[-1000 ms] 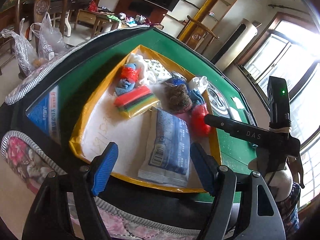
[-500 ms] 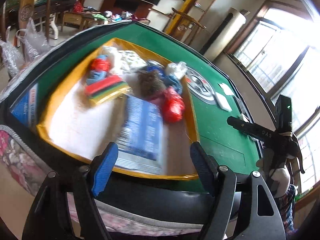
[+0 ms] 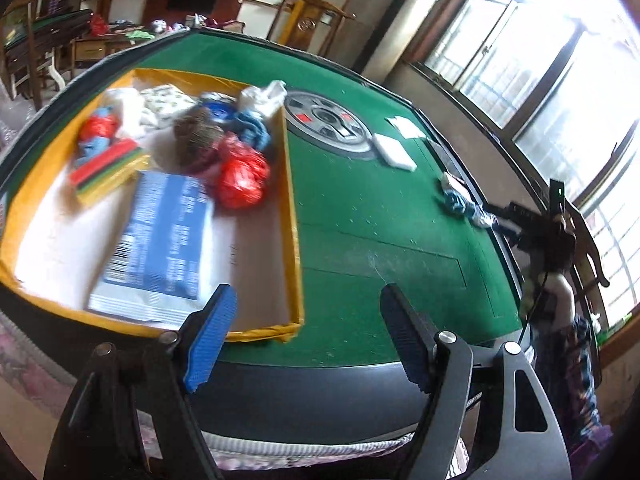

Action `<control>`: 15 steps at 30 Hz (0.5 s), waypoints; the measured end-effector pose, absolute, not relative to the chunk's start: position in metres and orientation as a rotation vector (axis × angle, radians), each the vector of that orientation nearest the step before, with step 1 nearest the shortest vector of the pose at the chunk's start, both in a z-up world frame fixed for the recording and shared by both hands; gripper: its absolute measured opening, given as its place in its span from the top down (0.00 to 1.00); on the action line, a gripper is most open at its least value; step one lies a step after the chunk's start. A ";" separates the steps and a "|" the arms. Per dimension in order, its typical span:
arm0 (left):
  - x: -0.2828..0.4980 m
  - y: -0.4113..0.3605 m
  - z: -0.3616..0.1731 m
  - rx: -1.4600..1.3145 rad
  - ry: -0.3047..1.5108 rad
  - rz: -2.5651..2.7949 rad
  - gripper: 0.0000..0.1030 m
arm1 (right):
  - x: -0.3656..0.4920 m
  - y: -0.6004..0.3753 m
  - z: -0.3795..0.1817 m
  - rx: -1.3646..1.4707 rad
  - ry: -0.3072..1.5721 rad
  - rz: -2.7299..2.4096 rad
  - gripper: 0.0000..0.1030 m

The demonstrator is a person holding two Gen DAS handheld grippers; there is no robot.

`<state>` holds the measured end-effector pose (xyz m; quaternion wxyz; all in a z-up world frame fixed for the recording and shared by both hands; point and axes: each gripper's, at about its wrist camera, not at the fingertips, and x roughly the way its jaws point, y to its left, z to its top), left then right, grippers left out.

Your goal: Organize soft objects

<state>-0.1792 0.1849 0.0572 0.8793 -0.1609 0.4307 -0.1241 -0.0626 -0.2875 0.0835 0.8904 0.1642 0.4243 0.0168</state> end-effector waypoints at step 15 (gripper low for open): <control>-0.183 0.170 0.057 -0.300 0.922 -0.267 0.28 | -0.008 -0.231 0.060 0.182 0.984 0.228 0.40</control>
